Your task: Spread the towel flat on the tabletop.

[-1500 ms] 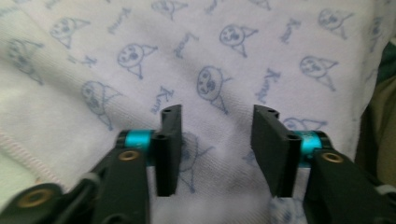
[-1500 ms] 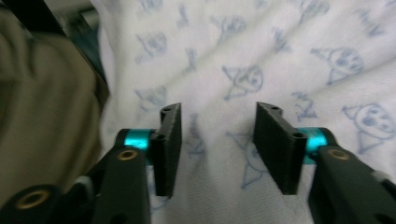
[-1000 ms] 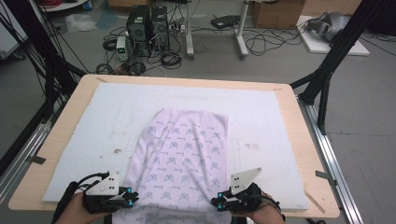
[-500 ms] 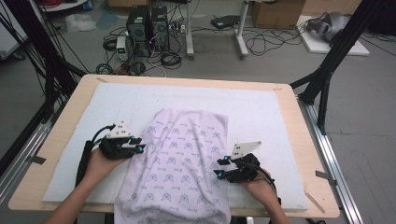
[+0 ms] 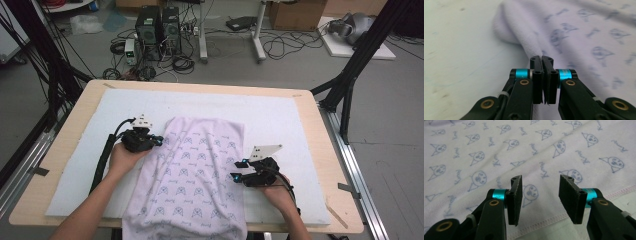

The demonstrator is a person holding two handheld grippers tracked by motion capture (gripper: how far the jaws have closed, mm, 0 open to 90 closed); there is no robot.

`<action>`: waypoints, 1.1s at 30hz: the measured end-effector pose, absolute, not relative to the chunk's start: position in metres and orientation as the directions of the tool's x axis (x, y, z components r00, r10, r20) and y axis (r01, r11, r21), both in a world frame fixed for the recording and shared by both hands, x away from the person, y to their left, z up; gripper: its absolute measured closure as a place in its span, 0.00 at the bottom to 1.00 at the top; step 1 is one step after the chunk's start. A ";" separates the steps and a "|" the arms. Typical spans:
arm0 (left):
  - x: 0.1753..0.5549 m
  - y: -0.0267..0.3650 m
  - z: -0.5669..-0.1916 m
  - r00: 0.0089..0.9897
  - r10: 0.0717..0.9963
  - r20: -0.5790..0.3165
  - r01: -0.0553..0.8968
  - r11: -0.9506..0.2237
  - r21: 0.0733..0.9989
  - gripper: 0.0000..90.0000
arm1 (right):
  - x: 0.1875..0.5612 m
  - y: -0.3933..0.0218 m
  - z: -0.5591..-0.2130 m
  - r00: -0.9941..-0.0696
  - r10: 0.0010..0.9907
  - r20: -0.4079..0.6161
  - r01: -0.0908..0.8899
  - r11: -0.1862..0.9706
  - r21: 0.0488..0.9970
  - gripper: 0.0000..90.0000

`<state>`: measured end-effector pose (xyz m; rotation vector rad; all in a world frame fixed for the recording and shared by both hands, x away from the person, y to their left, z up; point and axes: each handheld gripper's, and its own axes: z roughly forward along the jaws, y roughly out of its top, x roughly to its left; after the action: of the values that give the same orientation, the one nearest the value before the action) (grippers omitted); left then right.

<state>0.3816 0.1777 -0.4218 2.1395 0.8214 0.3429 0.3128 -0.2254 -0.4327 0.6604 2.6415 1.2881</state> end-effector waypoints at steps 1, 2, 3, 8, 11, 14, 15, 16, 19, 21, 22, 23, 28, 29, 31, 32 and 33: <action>0.377 0.171 -0.420 0.772 0.635 -0.029 0.425 -0.483 0.766 0.97 | 0.313 -0.226 -0.433 -0.895 0.439 0.074 0.328 0.538 0.776 0.60; 0.374 0.163 -0.420 0.793 0.609 -0.029 0.411 -0.499 0.763 0.97 | 0.313 -0.225 -0.433 -0.895 0.441 0.074 0.329 0.538 0.776 0.60; 0.371 0.155 -0.420 0.818 0.575 -0.034 0.401 -0.527 0.750 0.97 | 0.313 -0.225 -0.433 -0.895 0.440 0.073 0.329 0.540 0.775 0.60; 0.368 0.144 -0.421 0.855 0.516 -0.048 0.380 -0.560 0.736 0.87 | 0.311 -0.222 -0.433 -0.898 0.437 0.051 0.319 0.566 0.761 0.59; 0.375 0.162 -0.414 0.819 0.571 -0.066 0.402 -0.487 0.775 0.84 | 0.310 -0.223 -0.433 -0.895 0.443 0.056 0.325 0.560 0.762 0.58; 0.382 0.178 -0.410 0.773 0.630 -0.070 0.419 -0.425 0.802 0.91 | 0.312 -0.223 -0.433 -0.897 0.440 0.052 0.319 0.558 0.766 0.58; 0.386 0.182 -0.410 0.759 0.647 -0.072 0.427 -0.412 0.805 0.93 | 0.312 -0.222 -0.434 -0.896 0.441 0.053 0.320 0.559 0.765 0.58; 0.389 0.184 -0.412 0.747 0.661 -0.078 0.438 -0.400 0.805 0.93 | 0.312 -0.222 -0.434 -0.896 0.440 0.053 0.321 0.560 0.764 0.58; 0.400 0.184 -0.424 0.712 0.696 -0.092 0.472 -0.377 0.797 0.94 | 0.312 -0.220 -0.434 -0.898 0.438 0.049 0.317 0.566 0.761 0.57; 0.406 0.182 -0.432 0.698 0.707 -0.113 0.497 -0.365 0.787 0.94 | 0.312 -0.220 -0.435 -0.897 0.439 0.048 0.318 0.566 0.761 0.57; 0.407 0.179 -0.435 0.696 0.705 -0.137 0.506 -0.346 0.790 0.92 | 0.312 -0.220 -0.435 -0.897 0.439 0.048 0.318 0.567 0.760 0.57; 0.408 0.176 -0.437 0.694 0.704 -0.147 0.510 -0.338 0.791 0.90 | 0.312 -0.220 -0.435 -0.897 0.439 0.048 0.318 0.567 0.760 0.57; 0.414 0.154 -0.433 0.710 0.692 -0.130 0.517 -0.386 0.764 0.73 | 0.313 -0.219 -0.435 -0.898 0.438 0.048 0.317 0.567 0.760 0.57; 0.416 0.148 -0.431 0.708 0.697 -0.114 0.515 -0.399 0.759 0.73 | 0.313 -0.219 -0.436 -0.899 0.435 0.047 0.315 0.571 0.758 0.57; 0.421 0.139 -0.432 0.706 0.704 -0.069 0.523 -0.454 0.722 0.74 | 0.312 -0.218 -0.435 -0.900 0.434 0.042 0.313 0.576 0.755 0.57; 0.423 0.135 -0.435 0.710 0.702 -0.056 0.528 -0.478 0.702 0.76 | 0.312 -0.218 -0.435 -0.900 0.435 0.042 0.313 0.575 0.756 0.57; 0.422 0.132 -0.436 0.711 0.702 -0.031 0.516 -0.492 0.701 0.81 | 0.312 -0.219 -0.435 -0.901 0.432 0.040 0.309 0.575 0.757 0.57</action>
<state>0.4223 0.1321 -0.4358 2.2052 0.9219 0.3376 0.3116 -0.2185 -0.4349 0.6285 2.6536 1.2322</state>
